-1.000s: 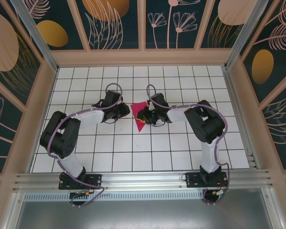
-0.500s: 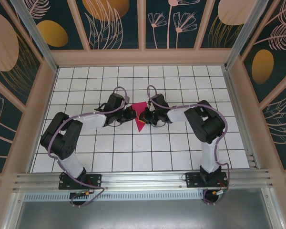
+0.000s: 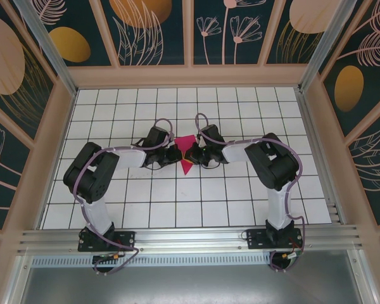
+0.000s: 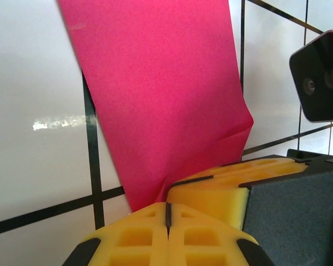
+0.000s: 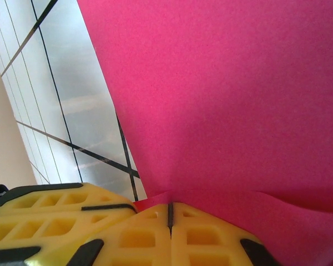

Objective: Fold a paper plane with a square sheet of paper (pick it up from the middle)
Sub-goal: Third fold the triangle at the center of the table.

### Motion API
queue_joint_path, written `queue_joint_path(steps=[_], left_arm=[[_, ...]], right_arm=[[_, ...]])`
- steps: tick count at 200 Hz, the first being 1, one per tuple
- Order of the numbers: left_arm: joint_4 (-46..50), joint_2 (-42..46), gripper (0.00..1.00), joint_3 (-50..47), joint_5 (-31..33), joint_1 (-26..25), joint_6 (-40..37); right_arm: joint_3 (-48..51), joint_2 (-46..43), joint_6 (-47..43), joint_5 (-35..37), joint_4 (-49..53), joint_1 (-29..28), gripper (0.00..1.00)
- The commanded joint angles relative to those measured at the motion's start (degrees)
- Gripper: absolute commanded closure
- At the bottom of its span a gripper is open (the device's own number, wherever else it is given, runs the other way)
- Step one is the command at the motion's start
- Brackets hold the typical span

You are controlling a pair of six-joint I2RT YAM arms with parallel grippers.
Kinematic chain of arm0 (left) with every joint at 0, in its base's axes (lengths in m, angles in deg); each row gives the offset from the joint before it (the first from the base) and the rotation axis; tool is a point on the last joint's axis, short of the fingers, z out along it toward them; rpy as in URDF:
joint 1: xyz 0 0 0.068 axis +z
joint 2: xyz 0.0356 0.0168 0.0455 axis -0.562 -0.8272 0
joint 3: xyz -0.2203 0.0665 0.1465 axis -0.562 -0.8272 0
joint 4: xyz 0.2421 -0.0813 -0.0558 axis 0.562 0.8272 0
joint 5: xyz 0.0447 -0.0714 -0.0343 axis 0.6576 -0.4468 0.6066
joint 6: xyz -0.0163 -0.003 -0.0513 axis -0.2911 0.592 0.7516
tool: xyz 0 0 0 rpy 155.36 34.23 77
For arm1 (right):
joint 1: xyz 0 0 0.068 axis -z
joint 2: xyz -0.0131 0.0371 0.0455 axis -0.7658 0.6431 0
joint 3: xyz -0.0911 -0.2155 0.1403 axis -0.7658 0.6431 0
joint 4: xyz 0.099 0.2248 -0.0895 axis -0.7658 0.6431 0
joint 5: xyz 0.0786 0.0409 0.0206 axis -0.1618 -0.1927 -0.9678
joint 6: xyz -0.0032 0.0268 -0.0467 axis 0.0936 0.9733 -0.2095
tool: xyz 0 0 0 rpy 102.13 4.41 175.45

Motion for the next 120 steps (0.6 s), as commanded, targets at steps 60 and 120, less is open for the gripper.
queue_joint_path(steps=[60,120], left_arm=[[2.89,-3.59,1.0,2.09,4.25,-0.63,-1.07],[4.6,-3.8,1.0,1.54,5.48,-0.87,-1.61]], right_arm=[[1.46,-3.14,-2.46,0.24,3.07,0.97,1.0],[7.71,-8.56,-5.6,-6.58,-2.3,1.16,1.0]])
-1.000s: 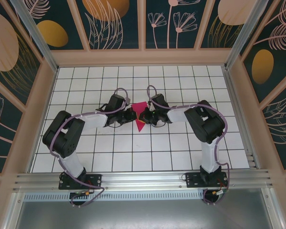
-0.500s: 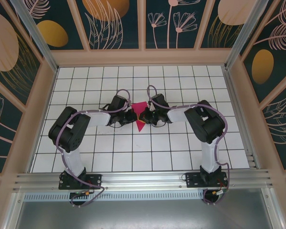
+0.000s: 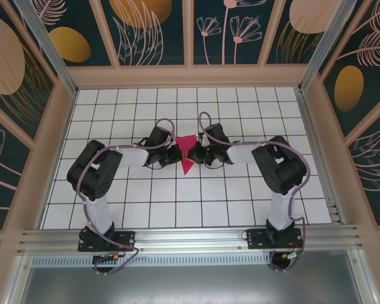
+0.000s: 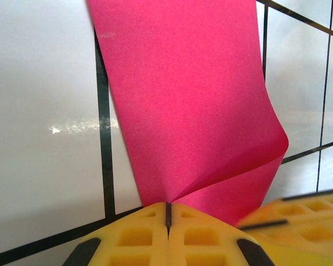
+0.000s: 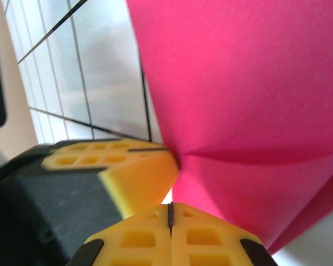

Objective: Fold a paper plane with a square sheet of paper (pick it up from the middle)
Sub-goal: Third fold the triangle at the center of the table.

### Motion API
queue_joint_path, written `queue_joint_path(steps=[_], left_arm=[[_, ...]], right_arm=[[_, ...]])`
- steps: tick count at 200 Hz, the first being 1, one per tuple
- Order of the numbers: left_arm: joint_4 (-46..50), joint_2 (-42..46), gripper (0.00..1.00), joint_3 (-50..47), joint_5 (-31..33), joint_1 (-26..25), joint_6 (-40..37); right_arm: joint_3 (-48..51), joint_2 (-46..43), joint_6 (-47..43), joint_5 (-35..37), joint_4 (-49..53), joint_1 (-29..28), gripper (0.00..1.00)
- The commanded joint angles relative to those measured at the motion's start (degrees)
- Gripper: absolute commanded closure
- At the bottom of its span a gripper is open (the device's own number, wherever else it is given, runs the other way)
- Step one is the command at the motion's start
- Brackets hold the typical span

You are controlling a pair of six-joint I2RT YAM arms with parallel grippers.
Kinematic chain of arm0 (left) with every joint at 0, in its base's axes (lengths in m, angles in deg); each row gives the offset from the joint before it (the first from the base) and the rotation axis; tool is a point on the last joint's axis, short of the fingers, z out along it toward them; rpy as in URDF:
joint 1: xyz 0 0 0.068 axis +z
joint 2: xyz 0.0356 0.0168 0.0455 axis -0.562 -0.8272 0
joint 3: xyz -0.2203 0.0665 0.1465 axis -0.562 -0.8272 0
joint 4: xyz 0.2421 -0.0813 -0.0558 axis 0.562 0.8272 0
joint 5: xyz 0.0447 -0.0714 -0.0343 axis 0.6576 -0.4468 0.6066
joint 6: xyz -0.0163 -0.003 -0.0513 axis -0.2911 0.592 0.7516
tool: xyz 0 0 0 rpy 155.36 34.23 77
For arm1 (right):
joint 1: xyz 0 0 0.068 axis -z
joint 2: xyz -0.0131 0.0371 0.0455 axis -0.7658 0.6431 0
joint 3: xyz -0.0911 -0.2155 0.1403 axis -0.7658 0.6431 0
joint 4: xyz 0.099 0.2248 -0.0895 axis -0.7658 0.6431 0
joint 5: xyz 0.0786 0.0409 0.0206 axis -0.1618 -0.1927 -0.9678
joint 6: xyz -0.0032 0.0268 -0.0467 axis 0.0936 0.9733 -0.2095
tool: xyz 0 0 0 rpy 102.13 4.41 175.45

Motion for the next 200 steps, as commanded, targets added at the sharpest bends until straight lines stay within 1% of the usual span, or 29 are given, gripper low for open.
queue_joint_path(steps=[1,23,49,101,200], left_arm=[[3.83,-1.62,1.0,0.0,2.71,-0.35,-1.41],[4.46,-1.39,1.0,-0.24,3.88,-0.35,-1.45],[4.37,-1.12,1.0,-0.61,4.28,-0.43,-1.16],[4.41,-0.93,1.0,-0.92,5.08,-0.47,-0.84],[5.33,-0.82,1.0,-0.97,7.34,-0.49,-0.52]], right_arm=[[4.3,-3.28,-2.44,-4.17,-2.28,0.17,1.0],[8.39,-5.68,-2.02,-5.74,-4.74,-0.51,1.0],[10.04,-7.24,-2.56,-6.21,-5.26,-1.51,1.0],[9.4,-6.57,-2.29,-6.69,-6.71,-2.08,1.0],[6.71,-1.54,-3.2,-5.36,-4.42,-3.55,1.0]])
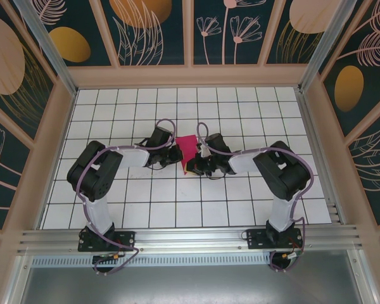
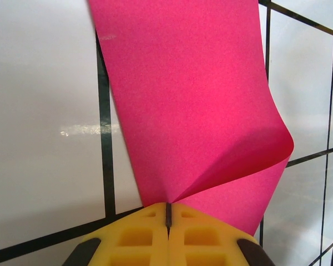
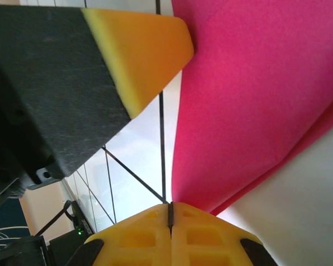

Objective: Fold a paper plane with a square sheet of paper (pick it up from the middle)
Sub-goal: Third fold the triangle at the center of the table.

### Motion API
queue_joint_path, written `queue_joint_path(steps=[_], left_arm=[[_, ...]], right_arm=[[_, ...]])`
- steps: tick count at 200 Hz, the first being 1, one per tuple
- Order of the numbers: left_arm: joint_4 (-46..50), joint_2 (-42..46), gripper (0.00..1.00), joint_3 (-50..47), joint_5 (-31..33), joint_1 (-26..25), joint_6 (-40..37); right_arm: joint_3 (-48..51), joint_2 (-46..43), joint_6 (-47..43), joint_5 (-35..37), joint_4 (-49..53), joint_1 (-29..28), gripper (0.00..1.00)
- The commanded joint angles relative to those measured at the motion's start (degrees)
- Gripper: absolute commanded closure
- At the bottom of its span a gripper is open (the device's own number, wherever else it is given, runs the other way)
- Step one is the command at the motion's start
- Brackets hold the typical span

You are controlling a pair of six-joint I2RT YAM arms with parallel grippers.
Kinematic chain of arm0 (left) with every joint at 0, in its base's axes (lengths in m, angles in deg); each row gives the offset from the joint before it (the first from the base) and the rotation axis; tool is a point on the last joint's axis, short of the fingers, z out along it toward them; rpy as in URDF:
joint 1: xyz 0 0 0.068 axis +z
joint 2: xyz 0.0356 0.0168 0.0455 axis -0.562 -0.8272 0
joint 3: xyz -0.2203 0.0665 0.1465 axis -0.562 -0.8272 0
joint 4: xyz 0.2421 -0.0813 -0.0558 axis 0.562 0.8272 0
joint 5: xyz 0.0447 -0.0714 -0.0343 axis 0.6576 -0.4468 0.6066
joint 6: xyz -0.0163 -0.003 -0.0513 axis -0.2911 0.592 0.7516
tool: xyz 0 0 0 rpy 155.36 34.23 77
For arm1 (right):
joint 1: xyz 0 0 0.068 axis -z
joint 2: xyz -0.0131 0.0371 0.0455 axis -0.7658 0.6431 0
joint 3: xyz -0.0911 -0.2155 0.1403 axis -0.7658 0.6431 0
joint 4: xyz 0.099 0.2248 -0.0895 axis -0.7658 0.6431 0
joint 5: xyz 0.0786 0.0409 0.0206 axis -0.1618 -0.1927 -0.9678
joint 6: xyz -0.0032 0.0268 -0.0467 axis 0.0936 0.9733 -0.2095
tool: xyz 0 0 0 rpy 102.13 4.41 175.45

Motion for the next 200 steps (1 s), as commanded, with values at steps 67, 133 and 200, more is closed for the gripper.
queue_joint_path(steps=[67,133,200], left_arm=[[5.42,-1.24,1.0,-0.65,5.61,0.17,-0.54],[5.8,-1.52,1.0,-0.33,5.78,0.17,-0.77],[5.82,-1.5,1.0,-0.19,5.83,0.22,-0.86]], right_arm=[[-0.99,2.3,-2.51,0.49,1.7,-0.58,1.0],[-1.91,3.16,-4.33,1.98,5.37,-1.67,1.0],[-2.47,-0.25,-6.73,4.45,9.84,-3.18,1.0]])
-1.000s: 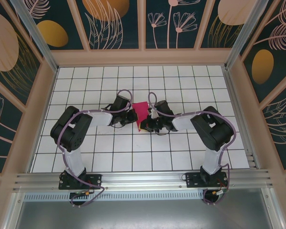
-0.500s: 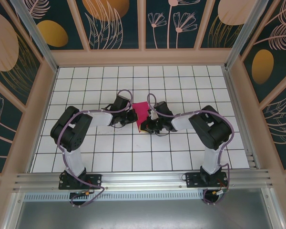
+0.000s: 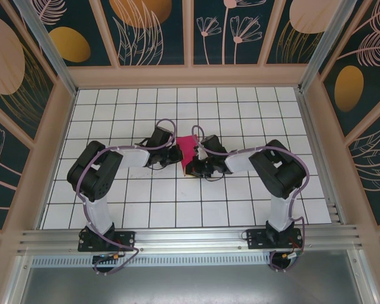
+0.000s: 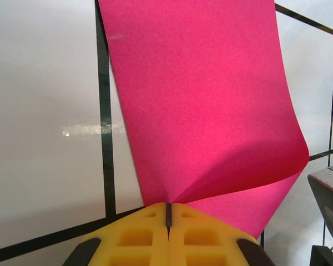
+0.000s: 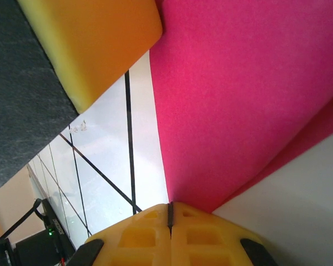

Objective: Fold a paper plane with a square sheet of paper (pick it up from the middle)
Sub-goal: Third fold the triangle at the center of the table.

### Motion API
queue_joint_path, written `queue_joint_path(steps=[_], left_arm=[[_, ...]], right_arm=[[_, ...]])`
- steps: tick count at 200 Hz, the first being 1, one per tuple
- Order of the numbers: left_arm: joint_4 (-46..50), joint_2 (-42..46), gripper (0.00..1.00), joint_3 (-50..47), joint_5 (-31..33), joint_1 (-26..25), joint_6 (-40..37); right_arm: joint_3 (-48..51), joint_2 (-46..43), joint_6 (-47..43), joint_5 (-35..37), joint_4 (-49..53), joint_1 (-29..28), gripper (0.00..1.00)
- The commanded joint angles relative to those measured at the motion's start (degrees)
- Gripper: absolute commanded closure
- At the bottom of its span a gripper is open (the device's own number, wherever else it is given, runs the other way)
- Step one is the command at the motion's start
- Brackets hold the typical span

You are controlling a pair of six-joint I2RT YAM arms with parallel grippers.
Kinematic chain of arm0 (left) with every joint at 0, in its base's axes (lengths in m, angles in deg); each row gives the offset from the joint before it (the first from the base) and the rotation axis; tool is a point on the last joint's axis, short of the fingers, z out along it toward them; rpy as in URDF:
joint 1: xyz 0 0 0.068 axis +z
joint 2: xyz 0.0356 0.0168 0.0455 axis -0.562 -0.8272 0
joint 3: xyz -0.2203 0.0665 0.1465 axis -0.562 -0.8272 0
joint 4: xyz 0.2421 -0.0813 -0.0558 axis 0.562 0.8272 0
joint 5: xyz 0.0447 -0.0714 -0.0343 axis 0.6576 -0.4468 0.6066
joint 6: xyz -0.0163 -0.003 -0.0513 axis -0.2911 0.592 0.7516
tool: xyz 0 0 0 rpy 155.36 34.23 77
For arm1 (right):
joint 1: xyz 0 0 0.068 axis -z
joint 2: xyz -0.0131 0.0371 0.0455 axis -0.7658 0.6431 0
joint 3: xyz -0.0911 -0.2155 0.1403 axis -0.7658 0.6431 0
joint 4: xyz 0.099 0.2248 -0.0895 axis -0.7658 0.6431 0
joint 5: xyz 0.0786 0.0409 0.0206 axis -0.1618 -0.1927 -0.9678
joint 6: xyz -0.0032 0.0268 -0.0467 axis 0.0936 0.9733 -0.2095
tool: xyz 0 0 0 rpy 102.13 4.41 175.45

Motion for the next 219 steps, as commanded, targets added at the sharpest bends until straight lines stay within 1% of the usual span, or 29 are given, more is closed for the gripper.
queue_joint_path(steps=[1,25,43,71,101,131,197,219], left_arm=[[5.43,-1.52,1.0,-0.38,5.37,0.33,-0.86],[5.6,-1.35,1.0,-0.27,5.37,0.31,-1.02],[5.63,-1.26,1.0,-0.31,5.29,0.36,-1.2],[5.6,-1.41,1.0,-0.06,4.85,0.34,-1.34],[5.6,-1.59,1.0,0.25,4.55,0.29,-1.52],[5.69,-1.69,1.0,0.36,4.31,0.32,-1.8],[6.01,-1.68,1.0,0.63,4.08,0.31,-2.52],[6.14,-1.58,1.0,0.68,4.14,0.34,-2.69]], right_arm=[[-0.27,-2.28,-2.16,1.75,4.86,-1.41,1.0],[-0.77,-6.33,-1.57,5.32,3.8,-0.12,1.0],[-1.61,-6.76,-1.15,8.19,4.34,1.65,1.0],[-4.08,-3.69,-1.01,9.22,5.33,3.7,1.0],[-7.21,-0.68,-0.92,10.02,6.84,4.43,1.0],[-8.34,1.33,-0.46,10.67,8.52,4.72,1.0],[-7.53,0.6,1.67,15.84,14.57,4.98,1.0],[-7.64,-2.3,1.36,15.03,12.71,5.16,1.0]])
